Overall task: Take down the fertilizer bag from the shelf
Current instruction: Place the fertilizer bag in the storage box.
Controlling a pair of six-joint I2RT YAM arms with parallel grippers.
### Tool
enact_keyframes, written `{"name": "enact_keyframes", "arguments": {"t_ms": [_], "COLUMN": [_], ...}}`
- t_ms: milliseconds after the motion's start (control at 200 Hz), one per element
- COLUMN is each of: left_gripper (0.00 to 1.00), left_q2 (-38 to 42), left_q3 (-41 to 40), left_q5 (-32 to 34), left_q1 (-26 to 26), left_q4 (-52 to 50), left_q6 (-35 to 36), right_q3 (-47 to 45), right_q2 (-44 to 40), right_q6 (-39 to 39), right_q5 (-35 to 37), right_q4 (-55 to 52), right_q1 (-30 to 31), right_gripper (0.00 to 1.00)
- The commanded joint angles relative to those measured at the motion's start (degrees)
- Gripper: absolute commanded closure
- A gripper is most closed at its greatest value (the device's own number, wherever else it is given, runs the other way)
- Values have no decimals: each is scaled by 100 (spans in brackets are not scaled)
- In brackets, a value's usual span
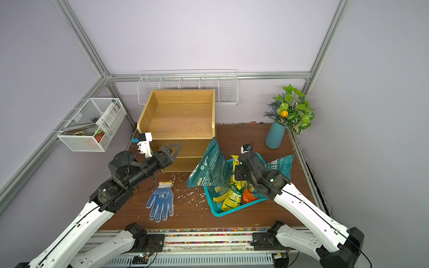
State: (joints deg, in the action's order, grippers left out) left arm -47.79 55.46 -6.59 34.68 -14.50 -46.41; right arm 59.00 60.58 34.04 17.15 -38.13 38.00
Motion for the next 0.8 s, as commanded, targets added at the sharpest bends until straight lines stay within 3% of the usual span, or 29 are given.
{"name": "enact_keyframes", "arguments": {"t_ms": [0, 255, 415, 625, 795], "left_gripper": [0, 0, 0, 0, 0], "left_q2": [127, 304, 362, 446, 446], "left_q3": [-108, -332, -324, -499, -416], "left_q5": [146, 286, 407, 617, 907], "left_q1": [-5, -5, -5, -5, -5], "left_q4": [-114, -52, -215, -227, -516], "left_q6": [68, 9, 226, 335, 612], "right_q3": [41, -682, -1218, -1635, -1616], "right_q2": [200, 1498, 2059, 1917, 1378], "right_q6": [717, 2057, 2388, 2474, 2537], "right_q5": [241, -416, -221, -88, 389], "right_q4": [841, 1558, 1590, 1565, 711], "right_q1": [-149, -6, 164, 325, 803], "right_gripper": [100, 100, 100, 100, 100]}}
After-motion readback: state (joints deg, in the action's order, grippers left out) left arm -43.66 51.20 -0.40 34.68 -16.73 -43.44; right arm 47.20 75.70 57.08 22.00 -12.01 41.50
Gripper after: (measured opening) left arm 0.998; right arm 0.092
